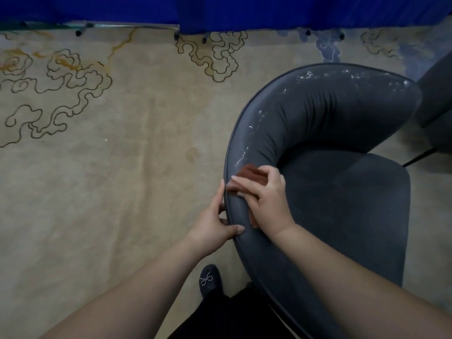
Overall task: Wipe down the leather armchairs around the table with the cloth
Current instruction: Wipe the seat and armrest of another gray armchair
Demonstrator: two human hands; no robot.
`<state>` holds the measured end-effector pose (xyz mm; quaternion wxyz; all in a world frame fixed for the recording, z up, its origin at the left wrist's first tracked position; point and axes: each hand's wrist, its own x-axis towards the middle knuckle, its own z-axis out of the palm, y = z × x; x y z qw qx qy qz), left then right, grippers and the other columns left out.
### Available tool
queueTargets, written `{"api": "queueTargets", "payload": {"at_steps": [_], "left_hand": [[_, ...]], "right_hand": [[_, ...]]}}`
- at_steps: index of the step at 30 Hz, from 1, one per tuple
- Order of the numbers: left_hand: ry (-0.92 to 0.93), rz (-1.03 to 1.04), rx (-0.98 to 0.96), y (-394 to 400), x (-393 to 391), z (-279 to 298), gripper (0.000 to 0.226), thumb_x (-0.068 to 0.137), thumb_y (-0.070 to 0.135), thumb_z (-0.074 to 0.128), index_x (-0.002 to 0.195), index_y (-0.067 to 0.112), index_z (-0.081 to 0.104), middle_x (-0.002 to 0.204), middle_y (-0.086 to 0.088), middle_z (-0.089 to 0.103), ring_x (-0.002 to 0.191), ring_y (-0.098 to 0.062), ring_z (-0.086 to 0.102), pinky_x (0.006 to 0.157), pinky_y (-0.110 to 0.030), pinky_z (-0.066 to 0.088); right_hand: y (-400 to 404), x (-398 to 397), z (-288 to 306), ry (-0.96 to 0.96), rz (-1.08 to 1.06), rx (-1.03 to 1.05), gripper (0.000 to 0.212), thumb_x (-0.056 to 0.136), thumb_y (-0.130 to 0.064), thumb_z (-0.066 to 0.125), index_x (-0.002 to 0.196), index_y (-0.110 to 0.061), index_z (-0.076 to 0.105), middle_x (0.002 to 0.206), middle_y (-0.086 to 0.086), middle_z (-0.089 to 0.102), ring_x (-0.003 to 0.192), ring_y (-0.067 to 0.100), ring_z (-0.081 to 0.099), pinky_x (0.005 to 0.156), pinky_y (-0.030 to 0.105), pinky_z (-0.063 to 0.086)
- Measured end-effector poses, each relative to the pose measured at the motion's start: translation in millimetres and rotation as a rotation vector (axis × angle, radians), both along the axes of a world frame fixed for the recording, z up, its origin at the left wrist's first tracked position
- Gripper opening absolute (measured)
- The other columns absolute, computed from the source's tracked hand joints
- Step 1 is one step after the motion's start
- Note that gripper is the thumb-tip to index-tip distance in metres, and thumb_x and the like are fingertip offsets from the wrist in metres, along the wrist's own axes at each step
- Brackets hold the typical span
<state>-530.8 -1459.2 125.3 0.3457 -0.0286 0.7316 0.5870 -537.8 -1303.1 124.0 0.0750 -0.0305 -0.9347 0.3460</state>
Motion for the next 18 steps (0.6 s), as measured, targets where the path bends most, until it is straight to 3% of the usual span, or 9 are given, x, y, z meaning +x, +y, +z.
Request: {"api": "queueTargets", "payload": {"at_steps": [5,12,16,18], "left_hand": [[-0.051,0.021,0.023,-2,-1,0,0.109,0.08,-0.005,0.07,0.147,0.051,0.006,0.114,0.018,0.053,0.077,-0.01,0.07,0.066,-0.027,0.055],[-0.062,0.038,0.006,3,0,11,0.108,0.08,-0.01,0.068,0.15,0.045,0.005,0.112,0.018,0.052,0.074,-0.009,0.069,0.063,-0.024,0.053],[-0.057,0.052,0.003,3,-1,11,0.107,0.079,-0.01,0.068,0.149,0.046,0.01,0.119,0.003,0.056,0.073,-0.012,0.069,0.062,-0.025,0.053],[-0.05,0.052,-0.012,3,-1,9,0.106,0.079,-0.009,0.069,0.149,0.046,0.011,0.117,0.004,0.057,0.072,-0.01,0.069,0.062,-0.024,0.053]], "right_hand": [[2,-37,5,0.014,0.0,0.024,0.033,0.084,-0.022,0.072,0.112,-0.039,0.071,0.125,0.012,0.046,0.111,0.033,0.04,0.101,0.027,0.032],[9,14,1,-0.041,0.035,-0.04,0.038,0.08,-0.016,0.076,0.11,-0.038,0.072,0.122,0.012,0.047,0.107,0.032,0.041,0.1,0.025,0.031],[10,-39,10,-0.01,0.066,0.015,0.029,0.082,-0.024,0.074,0.108,-0.036,0.073,0.123,0.016,0.048,0.109,0.038,0.043,0.1,0.037,0.04],[11,-64,9,0.0,0.048,0.042,0.028,0.083,-0.027,0.073,0.109,-0.037,0.073,0.125,0.015,0.047,0.11,0.038,0.042,0.101,0.042,0.04]]}}
